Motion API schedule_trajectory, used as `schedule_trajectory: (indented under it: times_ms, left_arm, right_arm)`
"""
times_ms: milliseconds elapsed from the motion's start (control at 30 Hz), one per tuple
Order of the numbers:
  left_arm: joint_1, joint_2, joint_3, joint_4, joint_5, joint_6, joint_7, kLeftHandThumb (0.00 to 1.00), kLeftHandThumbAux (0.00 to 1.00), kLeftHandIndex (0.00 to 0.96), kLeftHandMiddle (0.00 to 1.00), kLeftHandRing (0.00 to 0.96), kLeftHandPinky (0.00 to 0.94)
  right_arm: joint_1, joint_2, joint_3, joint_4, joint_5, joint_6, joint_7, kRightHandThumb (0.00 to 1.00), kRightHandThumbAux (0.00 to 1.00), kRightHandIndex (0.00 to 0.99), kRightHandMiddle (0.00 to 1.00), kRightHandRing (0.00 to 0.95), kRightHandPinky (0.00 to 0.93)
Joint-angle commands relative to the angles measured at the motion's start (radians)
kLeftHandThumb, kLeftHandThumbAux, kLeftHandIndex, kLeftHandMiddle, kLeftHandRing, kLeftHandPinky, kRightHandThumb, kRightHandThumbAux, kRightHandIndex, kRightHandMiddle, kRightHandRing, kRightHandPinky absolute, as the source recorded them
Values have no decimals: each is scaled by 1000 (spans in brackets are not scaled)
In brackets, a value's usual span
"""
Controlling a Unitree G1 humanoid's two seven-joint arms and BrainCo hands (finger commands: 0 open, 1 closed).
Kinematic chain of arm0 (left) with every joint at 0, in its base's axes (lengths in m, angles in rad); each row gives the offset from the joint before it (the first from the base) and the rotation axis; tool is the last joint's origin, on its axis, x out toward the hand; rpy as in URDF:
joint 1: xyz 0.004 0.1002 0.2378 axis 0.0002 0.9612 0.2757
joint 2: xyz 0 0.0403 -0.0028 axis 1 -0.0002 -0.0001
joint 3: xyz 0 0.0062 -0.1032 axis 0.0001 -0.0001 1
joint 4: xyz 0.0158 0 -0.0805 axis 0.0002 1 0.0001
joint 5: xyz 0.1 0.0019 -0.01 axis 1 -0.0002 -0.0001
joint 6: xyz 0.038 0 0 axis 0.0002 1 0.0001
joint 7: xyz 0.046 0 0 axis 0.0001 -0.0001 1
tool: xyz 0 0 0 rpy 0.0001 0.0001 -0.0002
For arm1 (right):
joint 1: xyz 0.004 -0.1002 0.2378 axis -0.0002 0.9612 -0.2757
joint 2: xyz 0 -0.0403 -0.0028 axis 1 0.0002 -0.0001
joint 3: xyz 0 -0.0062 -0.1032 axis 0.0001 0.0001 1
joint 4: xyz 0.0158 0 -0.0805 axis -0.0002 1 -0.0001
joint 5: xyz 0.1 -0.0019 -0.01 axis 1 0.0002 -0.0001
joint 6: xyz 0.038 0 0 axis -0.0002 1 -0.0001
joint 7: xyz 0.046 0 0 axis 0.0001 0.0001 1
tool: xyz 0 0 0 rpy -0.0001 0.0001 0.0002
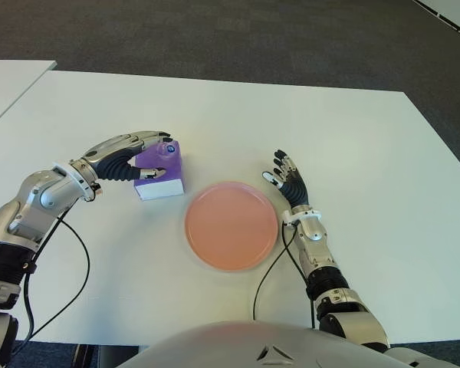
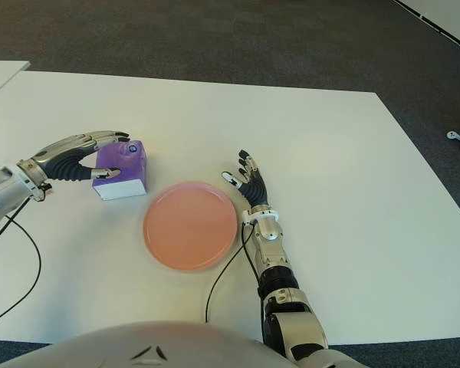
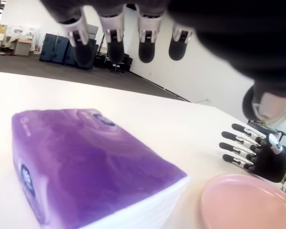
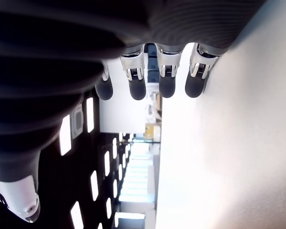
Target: Put the tissue paper into the plate.
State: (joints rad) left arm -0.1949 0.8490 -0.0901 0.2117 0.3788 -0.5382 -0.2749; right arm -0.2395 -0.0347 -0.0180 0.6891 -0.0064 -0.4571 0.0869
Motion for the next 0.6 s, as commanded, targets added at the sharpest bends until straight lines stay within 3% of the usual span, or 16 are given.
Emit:
schedule_trajectory:
  times_ms: [33,233,600]
  left_arm:
    - [1,-19,2,31,40,14,25,191,314,0,0,0,0]
    - [-3,-27,-3,49,73,12,48,185,305,0,0,0,0]
    - [-57,-35,-63,146,283,-15,224,150,303,0,0,0,0]
  right_arm:
    - [82,2,4,86,-5,70,4,0,624,0,1,0,0]
    - [80,1,4,87,-5,72,3,0,619,0,3,0,0]
    - [75,-7,0,96,-3,74,7,0,616,0,0,0,0]
